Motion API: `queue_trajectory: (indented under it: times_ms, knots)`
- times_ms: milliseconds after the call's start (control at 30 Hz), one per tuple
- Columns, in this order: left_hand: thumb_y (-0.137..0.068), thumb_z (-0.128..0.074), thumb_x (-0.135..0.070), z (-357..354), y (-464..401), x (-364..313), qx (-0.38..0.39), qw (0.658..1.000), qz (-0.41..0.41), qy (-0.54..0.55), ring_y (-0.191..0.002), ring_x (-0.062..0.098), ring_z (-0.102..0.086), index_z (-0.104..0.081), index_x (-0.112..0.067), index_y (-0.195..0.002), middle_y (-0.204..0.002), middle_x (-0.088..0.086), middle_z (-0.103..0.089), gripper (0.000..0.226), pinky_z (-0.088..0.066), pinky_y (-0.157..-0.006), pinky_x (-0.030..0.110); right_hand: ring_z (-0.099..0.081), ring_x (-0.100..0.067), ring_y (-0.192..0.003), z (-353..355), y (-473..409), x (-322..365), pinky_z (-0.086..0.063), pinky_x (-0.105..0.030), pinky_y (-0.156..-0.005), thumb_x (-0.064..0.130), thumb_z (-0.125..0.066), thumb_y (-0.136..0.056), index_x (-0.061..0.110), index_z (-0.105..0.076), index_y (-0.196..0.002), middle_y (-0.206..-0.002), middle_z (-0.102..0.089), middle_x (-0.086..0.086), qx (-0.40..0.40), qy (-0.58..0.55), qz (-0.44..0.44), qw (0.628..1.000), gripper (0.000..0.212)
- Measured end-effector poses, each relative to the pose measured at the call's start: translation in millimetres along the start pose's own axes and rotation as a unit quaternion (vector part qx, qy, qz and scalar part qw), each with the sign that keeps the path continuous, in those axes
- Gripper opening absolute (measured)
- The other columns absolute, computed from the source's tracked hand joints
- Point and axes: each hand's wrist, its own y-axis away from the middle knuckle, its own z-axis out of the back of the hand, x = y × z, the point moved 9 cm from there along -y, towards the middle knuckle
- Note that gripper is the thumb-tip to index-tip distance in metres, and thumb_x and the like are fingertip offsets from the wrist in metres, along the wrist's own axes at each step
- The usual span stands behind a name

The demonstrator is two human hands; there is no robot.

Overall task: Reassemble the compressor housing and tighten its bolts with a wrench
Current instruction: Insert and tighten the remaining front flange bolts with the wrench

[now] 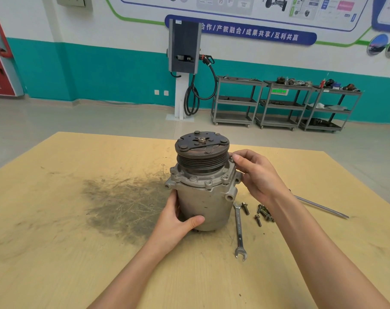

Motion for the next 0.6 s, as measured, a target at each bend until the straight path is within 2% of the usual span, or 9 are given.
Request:
queue_trajectory:
  times_ms: [167,267,400,500,600]
  knots:
    - [-0.065,-0.083,-0.028,0.0,-0.3,0.3,-0.002,1.000,0.003,-0.009,-0.132,-0.010,-0.045,-0.031,-0.026,-0.148,-0.145,-0.019,-0.047,0.098,-0.037,-0.113,0.020,-0.067,-0.015,-0.071,2.0,-0.9,1.2,-0.050,-0.023,-0.053,0.001,-0.060,-0.091,0.006,-0.057,-0.087,-0.081,-0.068,-0.008,-0.022,-0.002,-0.003,1.000,0.007]
    - [-0.065,-0.083,-0.028,1.0,0.8,1.0,-0.003,1.000,0.003,-0.010,-0.136,-0.004,-0.045,-0.031,-0.021,-0.151,-0.146,-0.017,-0.047,0.101,-0.036,-0.116,0.024,-0.065,-0.016,-0.077,0.1,0.6,-0.4,-0.050,-0.025,-0.058,0.004,-0.056,-0.094,0.005,-0.060,-0.095,-0.089,-0.067,-0.009,0.000,0.015,-0.001,1.000,0.004]
    - [-0.064,-0.085,-0.033,1.2,0.6,0.8,-0.001,1.000,0.001,-0.010,-0.137,-0.003,-0.045,-0.029,-0.017,-0.154,-0.149,-0.014,-0.046,0.107,-0.036,-0.117,0.026,-0.064,-0.017,-0.077,0.3,-0.2,-1.0,-0.050,-0.024,-0.057,0.003,-0.055,-0.095,0.003,-0.060,-0.093,-0.093,-0.066,-0.013,-0.004,0.022,-0.003,1.000,0.006]
    - [-0.056,-0.086,-0.046,1.4,0.4,0.5,-0.002,1.000,0.004,-0.010,-0.135,-0.005,-0.045,-0.030,-0.021,-0.152,-0.146,-0.018,-0.047,0.114,-0.037,-0.115,0.023,-0.068,-0.016,-0.073,0.8,-2.3,0.5,-0.051,-0.023,-0.054,0.000,-0.059,-0.092,0.006,-0.058,-0.086,-0.088,-0.068,-0.012,-0.021,0.015,-0.005,1.000,0.008]
    - [-0.055,-0.085,-0.049,1.7,0.2,1.4,-0.001,1.000,0.004,-0.010,-0.136,-0.006,-0.045,-0.030,-0.024,-0.151,-0.147,-0.019,-0.046,0.113,-0.036,-0.115,0.023,-0.068,-0.016,-0.074,1.3,-2.9,-0.2,-0.052,-0.024,-0.056,0.003,-0.059,-0.092,0.007,-0.057,-0.085,-0.087,-0.069,-0.010,-0.019,0.006,-0.005,1.000,0.008]
